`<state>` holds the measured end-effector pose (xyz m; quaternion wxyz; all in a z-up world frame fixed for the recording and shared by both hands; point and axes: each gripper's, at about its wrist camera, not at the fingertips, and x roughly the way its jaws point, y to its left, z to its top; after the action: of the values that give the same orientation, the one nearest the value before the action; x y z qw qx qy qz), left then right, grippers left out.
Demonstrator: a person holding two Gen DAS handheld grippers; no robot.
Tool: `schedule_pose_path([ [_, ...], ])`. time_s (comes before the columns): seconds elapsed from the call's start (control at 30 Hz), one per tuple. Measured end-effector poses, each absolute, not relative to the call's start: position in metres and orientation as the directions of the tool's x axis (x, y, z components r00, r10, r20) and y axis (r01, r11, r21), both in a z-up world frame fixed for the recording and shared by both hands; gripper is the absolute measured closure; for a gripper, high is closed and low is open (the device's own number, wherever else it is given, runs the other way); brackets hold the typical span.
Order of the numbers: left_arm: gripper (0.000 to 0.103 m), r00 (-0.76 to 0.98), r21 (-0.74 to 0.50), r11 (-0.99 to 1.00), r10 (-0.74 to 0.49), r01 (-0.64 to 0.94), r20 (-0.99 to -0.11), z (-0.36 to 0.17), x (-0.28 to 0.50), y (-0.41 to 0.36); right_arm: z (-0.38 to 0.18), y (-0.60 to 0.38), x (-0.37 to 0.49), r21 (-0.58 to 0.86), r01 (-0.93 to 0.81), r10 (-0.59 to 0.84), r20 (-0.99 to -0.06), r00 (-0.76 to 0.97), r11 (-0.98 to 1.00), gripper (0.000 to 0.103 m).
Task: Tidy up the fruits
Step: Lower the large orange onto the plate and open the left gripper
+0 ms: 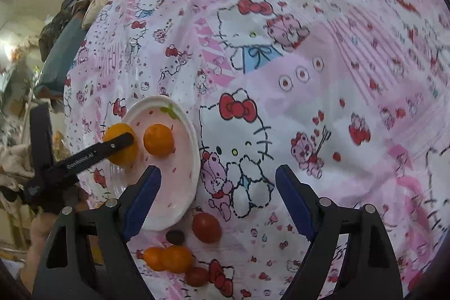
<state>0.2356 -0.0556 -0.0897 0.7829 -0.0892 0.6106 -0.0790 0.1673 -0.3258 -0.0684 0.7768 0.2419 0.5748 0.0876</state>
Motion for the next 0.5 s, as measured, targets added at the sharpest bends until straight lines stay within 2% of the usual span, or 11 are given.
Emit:
schedule_pose_path([
  [0.37,0.042,0.218,-0.166,0.985,-0.172,0.045,-0.961,-0.101,0.229,-0.063,-0.067,-0.321,0.167,0.489,0.132,0.431,-0.845,0.318,0.862,0.017],
  [0.4,0.037,0.215,-0.169,0.984,-0.175,0.046,-0.961,-0.101,0.229,-0.063,-0.066,-0.320,0.166,0.487,0.127,0.429,-0.844,0.321,0.864,0.017],
  [0.43,0.023,0.220,-0.178,0.983,-0.183,0.044,-0.958,-0.100,0.228,-0.063,-0.064,-0.319,0.165,0.484,0.120,0.426,-0.844,0.326,0.867,0.017],
  [0.47,0.016,0.232,-0.188,0.981,-0.192,0.039,-0.954,-0.098,0.228,-0.062,-0.063,-0.319,0.165,0.481,0.115,0.424,-0.844,0.328,0.869,0.017],
  [0.5,0.016,0.245,-0.192,0.981,-0.194,0.033,-0.950,-0.096,0.227,-0.063,-0.063,-0.319,0.165,0.480,0.112,0.423,-0.844,0.328,0.870,0.017],
])
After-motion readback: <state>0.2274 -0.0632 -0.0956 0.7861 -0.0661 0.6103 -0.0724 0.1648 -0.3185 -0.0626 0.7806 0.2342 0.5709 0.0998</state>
